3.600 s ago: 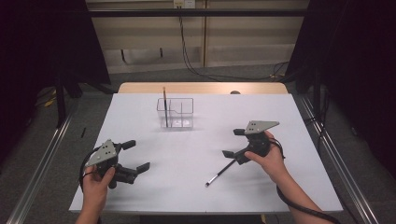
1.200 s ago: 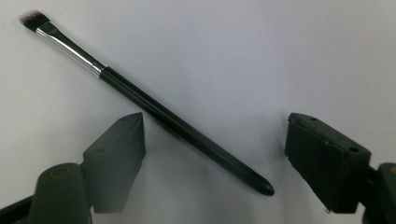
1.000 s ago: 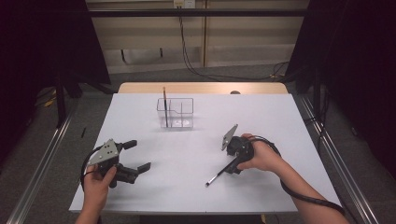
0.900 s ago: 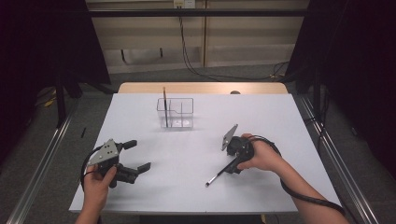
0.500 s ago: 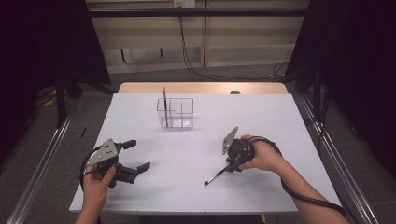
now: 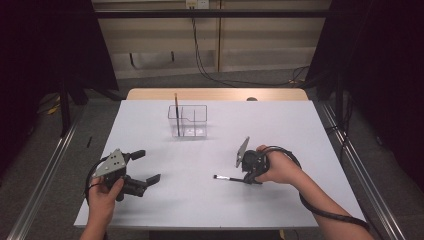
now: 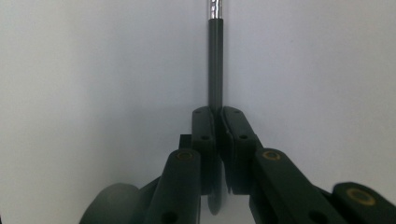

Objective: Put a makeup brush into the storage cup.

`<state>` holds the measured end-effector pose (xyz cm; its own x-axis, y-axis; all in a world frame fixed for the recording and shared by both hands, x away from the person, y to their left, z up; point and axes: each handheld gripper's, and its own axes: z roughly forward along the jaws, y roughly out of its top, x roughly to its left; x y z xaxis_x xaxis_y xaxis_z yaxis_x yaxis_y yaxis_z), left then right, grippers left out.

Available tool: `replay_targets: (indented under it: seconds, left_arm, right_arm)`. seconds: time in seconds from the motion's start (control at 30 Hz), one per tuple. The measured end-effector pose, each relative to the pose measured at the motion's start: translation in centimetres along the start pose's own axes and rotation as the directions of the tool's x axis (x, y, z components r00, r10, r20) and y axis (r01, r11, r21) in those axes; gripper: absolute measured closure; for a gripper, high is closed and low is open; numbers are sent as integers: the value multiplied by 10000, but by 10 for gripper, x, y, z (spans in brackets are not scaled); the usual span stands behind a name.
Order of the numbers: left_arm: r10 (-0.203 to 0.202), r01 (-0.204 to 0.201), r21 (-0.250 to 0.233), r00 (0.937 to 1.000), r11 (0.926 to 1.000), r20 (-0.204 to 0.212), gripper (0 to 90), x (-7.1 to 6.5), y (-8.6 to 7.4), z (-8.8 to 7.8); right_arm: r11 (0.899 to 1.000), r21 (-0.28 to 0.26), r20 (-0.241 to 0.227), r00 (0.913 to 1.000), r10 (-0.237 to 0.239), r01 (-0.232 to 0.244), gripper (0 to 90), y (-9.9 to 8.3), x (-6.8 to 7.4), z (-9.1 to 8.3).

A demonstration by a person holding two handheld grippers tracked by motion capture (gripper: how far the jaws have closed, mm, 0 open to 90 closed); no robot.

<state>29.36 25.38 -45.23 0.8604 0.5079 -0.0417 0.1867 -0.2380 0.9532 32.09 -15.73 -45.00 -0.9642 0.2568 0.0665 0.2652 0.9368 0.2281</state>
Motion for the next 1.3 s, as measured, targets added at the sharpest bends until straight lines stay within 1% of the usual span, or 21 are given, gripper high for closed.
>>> replay_targets:
  seconds: [0.03,0.07,0.1,0.17,0.23,0.3,0.33,0.5,0.6,0.8,0.9,1.0,1.07,1.1,1.13,1.23,1.3]
  left_arm:
    - [-7,7,-2,10000,10000,-4,0,0,0,0]
    - [-8,8,1,10000,10000,2,0,0,0,0]
    - [-2,2,7,10000,10000,4,0,0,0,0]
    - [12,-12,23,10000,10000,-11,0,0,0,0]
    - [-43,43,-2,10000,10000,5,0,0,0,1]
    - [-22,22,14,10000,10000,3,0,0,0,2]
    - [7,-7,51,10000,10000,15,0,0,-1,2]
    - [-35,34,66,10000,10000,36,0,0,-1,2]
    - [-12,12,44,10000,10000,16,0,0,-1,2]
    - [-34,33,44,10000,10000,32,1,0,-1,2]
    - [-45,45,54,10000,10000,67,0,0,-1,3]
    - [-53,53,55,10000,10000,71,0,0,-1,3]
    - [-60,60,43,10000,10000,71,0,0,-1,3]
    - [-71,71,51,10000,10000,55,0,0,-1,3]
    - [-59,59,62,10000,10000,53,0,0,-1,3]
    - [-71,71,76,10000,9999,29,0,0,-1,2]
    - [-74,74,68,10000,10000,22,0,0,-1,2]
  right_arm:
    - [9999,32,-11,9999,157,-157,848,0,0,0]
    - [9998,42,9,9998,217,-217,848,-1,-1,0]
    - [9990,54,-7,9991,434,-434,847,-1,-1,0]
    - [9987,18,-56,9987,516,-516,842,-1,-2,0]
    - [9968,115,-89,9968,794,-793,837,-1,-3,0]
    - [9969,185,-92,9971,761,-759,833,0,-4,1]
    - [9960,286,-96,9963,855,-852,833,1,-3,1]
    - [9951,258,-5,9954,953,-953,835,2,-2,1]
    - [9951,344,69,9957,923,-925,847,3,-1,1]
    - [9937,367,154,9943,1054,-1059,850,3,0,1]
    - [9921,186,212,9921,1240,-1244,851,1,0,1]
    - [9910,-88,105,9910,1338,-1337,852,-3,-1,1]
    - [9874,-266,70,9877,1561,-1559,851,-5,-1,0]
    - [9873,-353,53,9879,1552,-1549,851,-7,-1,0]
    - [9852,-432,20,9861,1660,-1658,851,-7,-1,0]
    - [9816,-466,29,9826,1856,-1853,851,-8,0,0]
    - [9812,-650,-28,9833,1817,-1815,851,-10,-1,0]
